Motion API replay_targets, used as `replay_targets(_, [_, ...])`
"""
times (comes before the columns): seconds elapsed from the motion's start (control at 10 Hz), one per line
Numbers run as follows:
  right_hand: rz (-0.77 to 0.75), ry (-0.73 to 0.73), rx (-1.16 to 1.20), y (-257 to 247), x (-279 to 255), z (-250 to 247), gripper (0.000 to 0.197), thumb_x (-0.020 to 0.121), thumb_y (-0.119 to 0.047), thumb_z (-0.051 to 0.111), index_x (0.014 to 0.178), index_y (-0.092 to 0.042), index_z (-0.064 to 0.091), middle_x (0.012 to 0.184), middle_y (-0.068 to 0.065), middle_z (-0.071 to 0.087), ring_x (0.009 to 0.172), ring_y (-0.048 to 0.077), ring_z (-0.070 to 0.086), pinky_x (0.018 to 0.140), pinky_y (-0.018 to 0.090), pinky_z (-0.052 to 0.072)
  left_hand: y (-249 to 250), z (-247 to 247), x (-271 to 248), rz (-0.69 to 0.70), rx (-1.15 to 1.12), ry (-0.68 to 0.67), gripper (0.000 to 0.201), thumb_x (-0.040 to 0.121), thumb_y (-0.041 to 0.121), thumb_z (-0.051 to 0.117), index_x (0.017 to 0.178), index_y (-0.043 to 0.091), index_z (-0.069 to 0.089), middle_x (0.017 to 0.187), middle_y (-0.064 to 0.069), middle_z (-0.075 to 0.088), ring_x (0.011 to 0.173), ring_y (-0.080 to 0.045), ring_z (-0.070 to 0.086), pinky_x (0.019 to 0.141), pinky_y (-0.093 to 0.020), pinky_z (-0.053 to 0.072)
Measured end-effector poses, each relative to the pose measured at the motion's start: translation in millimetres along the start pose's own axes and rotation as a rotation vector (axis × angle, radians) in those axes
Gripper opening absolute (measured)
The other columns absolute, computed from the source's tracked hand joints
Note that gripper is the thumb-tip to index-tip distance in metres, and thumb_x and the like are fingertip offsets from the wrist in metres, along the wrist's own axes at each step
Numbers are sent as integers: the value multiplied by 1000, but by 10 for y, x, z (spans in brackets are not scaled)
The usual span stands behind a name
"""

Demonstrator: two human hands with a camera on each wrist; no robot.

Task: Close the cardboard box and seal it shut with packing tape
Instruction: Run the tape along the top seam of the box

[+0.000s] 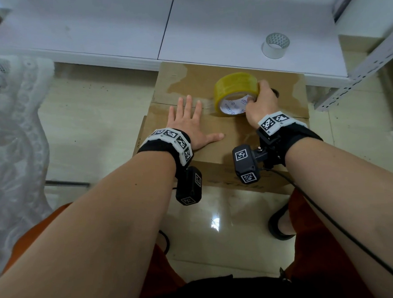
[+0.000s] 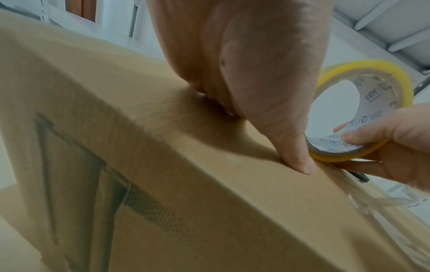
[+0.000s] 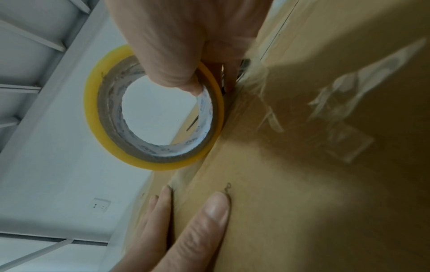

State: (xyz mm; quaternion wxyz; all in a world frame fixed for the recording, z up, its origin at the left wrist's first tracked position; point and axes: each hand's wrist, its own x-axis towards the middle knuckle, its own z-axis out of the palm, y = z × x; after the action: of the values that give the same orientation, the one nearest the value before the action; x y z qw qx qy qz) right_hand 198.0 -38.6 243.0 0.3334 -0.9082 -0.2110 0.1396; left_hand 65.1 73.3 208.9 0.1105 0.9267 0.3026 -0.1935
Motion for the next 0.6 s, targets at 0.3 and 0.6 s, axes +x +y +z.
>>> replay_targets(0.3, [-33,26,-54,9,-34,-82,30,95,-2,43,125,1,41,115,23,57,105,38,56,80,37,43,-6,7,6,-2,3,2,116,70,91,29,153,20,-11,159,-8,-22,146,-27,-20,119,-48,-7])
replay_targets(0.6, [-53,35,-57,55,10,-134,32,94,1,41,126,0,42,116,23,57,106,35,56,75,31,39,-3,7,11,-2,1,5,116,70,91,30,153,20,-11,159,-7,-22,146,-26,-20,119,-47,-8])
